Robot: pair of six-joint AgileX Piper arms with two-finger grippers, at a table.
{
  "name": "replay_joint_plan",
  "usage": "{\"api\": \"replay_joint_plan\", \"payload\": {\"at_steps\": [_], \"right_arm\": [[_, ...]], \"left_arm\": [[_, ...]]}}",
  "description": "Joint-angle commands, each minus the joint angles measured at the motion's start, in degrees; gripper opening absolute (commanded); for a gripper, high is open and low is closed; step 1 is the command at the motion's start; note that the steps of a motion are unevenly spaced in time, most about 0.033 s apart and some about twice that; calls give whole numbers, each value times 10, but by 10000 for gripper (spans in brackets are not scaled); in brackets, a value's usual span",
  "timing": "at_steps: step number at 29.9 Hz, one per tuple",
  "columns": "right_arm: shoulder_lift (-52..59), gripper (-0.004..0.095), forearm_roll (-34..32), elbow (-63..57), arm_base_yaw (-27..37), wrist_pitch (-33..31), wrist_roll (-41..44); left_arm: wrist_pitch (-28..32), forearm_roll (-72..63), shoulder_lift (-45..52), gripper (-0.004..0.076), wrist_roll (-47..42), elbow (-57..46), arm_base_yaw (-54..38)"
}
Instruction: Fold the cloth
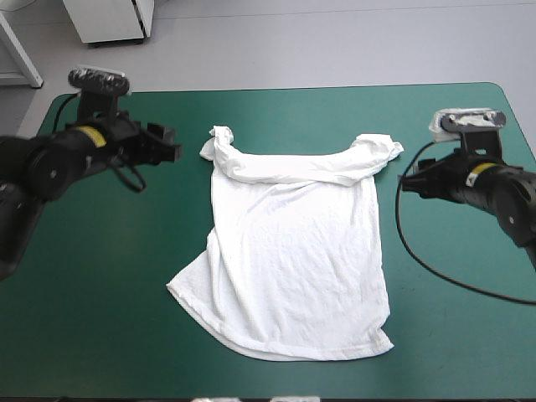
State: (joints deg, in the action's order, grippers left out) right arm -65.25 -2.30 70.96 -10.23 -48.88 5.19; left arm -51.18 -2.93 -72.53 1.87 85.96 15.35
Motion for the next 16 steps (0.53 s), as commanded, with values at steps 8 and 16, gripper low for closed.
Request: {"api": "replay_joint_plan", "payload": {"at_steps": [8, 16], "right_arm": [[135, 540, 1, -41, 4, -102, 11], [137, 540, 5, -59, 4, -161, 22]], "left_arm": [[-153, 23, 131, 400, 4, -109, 18], [-216, 16, 26, 400, 24, -118, 18]]}}
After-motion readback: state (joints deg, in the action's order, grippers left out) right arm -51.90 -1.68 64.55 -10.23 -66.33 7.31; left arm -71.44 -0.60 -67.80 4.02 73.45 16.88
